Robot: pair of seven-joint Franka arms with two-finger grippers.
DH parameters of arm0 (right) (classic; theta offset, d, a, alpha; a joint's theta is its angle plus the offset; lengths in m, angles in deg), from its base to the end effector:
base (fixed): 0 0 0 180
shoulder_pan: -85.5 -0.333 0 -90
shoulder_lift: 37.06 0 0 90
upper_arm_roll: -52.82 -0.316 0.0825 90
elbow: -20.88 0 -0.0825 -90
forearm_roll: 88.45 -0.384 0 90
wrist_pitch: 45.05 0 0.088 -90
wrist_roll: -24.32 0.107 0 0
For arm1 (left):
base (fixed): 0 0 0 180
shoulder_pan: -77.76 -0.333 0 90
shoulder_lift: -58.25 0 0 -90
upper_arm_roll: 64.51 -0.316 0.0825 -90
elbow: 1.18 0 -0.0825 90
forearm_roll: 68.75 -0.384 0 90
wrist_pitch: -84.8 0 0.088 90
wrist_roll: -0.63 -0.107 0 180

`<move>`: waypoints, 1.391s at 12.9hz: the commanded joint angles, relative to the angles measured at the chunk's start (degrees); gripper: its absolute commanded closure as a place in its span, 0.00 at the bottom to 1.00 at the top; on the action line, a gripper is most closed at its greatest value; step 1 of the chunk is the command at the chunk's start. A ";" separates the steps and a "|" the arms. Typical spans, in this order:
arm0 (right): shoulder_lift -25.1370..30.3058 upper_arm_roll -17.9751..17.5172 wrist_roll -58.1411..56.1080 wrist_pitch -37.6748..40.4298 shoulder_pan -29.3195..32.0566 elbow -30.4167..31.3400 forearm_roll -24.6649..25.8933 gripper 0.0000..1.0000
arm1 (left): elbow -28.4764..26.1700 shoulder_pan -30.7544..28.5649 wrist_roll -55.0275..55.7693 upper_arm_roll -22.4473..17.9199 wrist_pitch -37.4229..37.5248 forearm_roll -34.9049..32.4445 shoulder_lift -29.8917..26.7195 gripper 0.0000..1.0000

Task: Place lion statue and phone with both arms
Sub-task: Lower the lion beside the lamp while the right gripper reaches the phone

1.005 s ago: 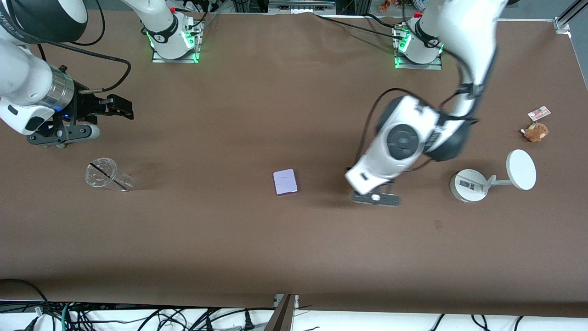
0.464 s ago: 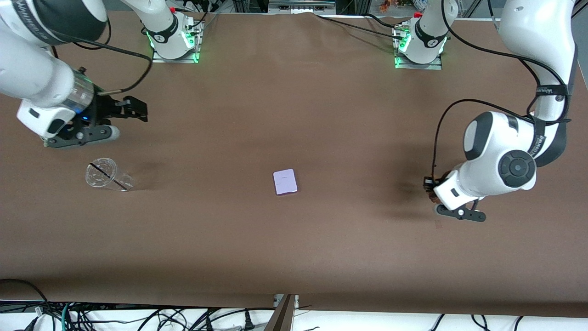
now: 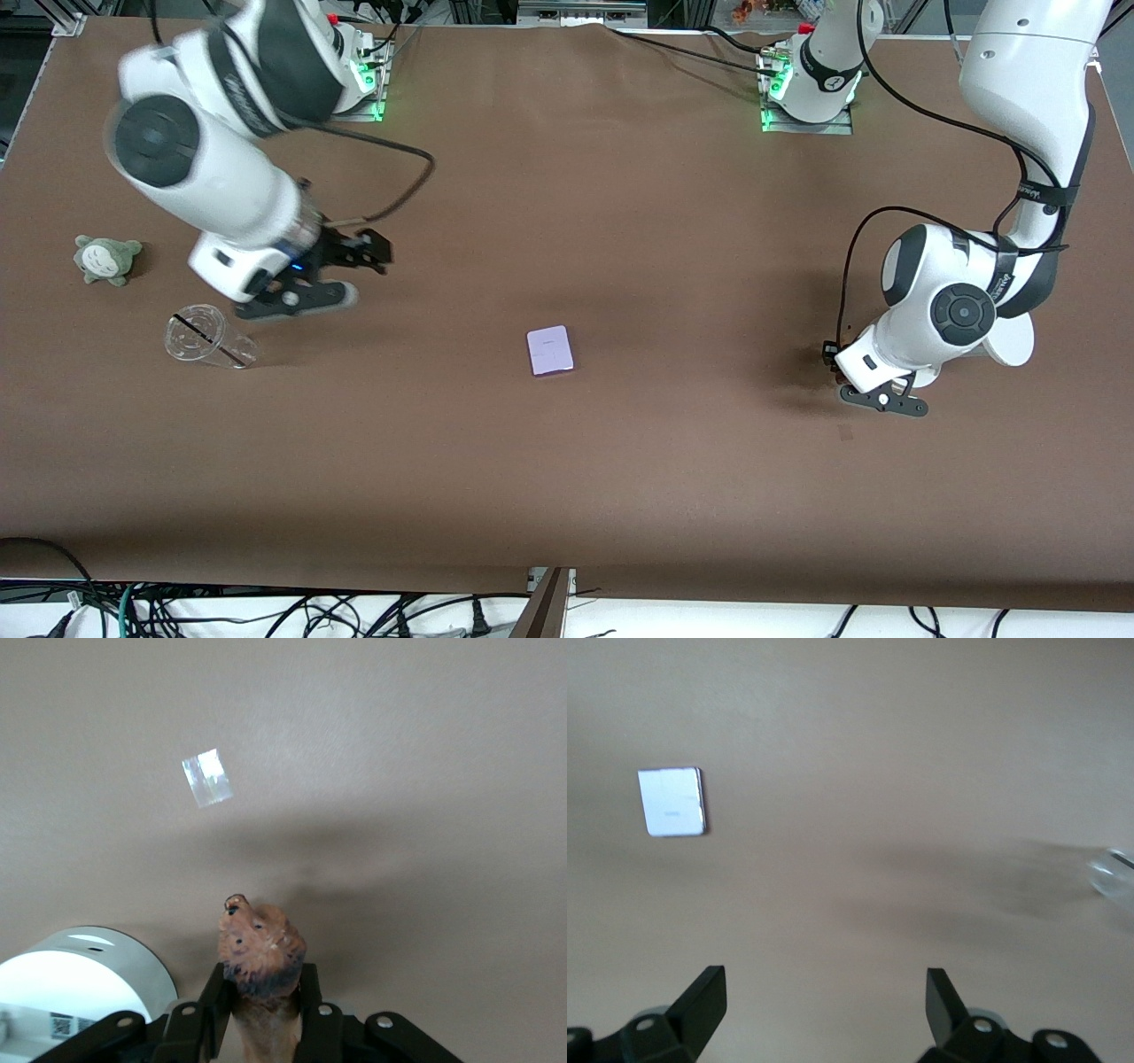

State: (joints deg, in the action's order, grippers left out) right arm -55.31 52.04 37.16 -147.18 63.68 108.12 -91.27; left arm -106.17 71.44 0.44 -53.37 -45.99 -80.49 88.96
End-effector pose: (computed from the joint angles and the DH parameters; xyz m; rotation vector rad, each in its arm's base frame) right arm 0.5998 0.2531 0.4724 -3.0981 -0.2453 0.1114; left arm 0.6379 -0.0414 0.2369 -3.0706 0.3145 0.1059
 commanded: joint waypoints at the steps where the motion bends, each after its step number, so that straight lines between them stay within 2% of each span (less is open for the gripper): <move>1: -5.38 0.26 2.80 -4.99 -1.98 -1.90 0.10 0.01 | -2.58 -1.76 0.19 0.90 -1.22 -1.45 -1.35 0.84; 5: -12.41 0.26 3.68 -14.66 -4.54 -1.90 0.27 0.01 | -3.73 -3.79 0.46 1.51 -1.92 0.39 -0.74 0.83; 8: -16.37 0.26 3.68 -19.07 -5.33 -1.99 0.27 0.00 | -3.55 -3.79 0.02 1.60 -1.92 7.33 -0.74 0.83; 10: -19.01 0.26 4.90 -22.05 -5.68 -2.42 0.10 0.01 | -3.55 -3.79 -0.07 1.61 -1.92 7.96 -0.48 0.79; 12: -22.87 0.26 9.38 -23.29 -7.25 -5.92 0.18 0.01 | -3.55 -3.79 -0.25 1.61 -2.71 7.96 0.14 0.72; 15: -28.67 0.26 10.71 -23.47 -9.54 -12.17 0.27 0.01 | -3.73 -3.62 -0.25 1.69 -3.68 7.96 0.49 0.72; 16: -29.82 0.35 11.32 -24.52 -10.33 -13.06 0.27 0.01 | -3.73 -3.62 -0.25 1.69 -3.85 7.96 0.49 0.69; 18: -31.49 0.35 12.91 -27.24 -11.83 -13.15 0.45 0.01 | -3.64 -3.62 -0.16 1.69 -3.86 7.96 0.49 0.00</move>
State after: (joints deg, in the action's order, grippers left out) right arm -84.08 52.05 48.15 -173.05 53.18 97.81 -91.27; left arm -109.28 68.53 0.58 -52.36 -48.97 -73.39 89.73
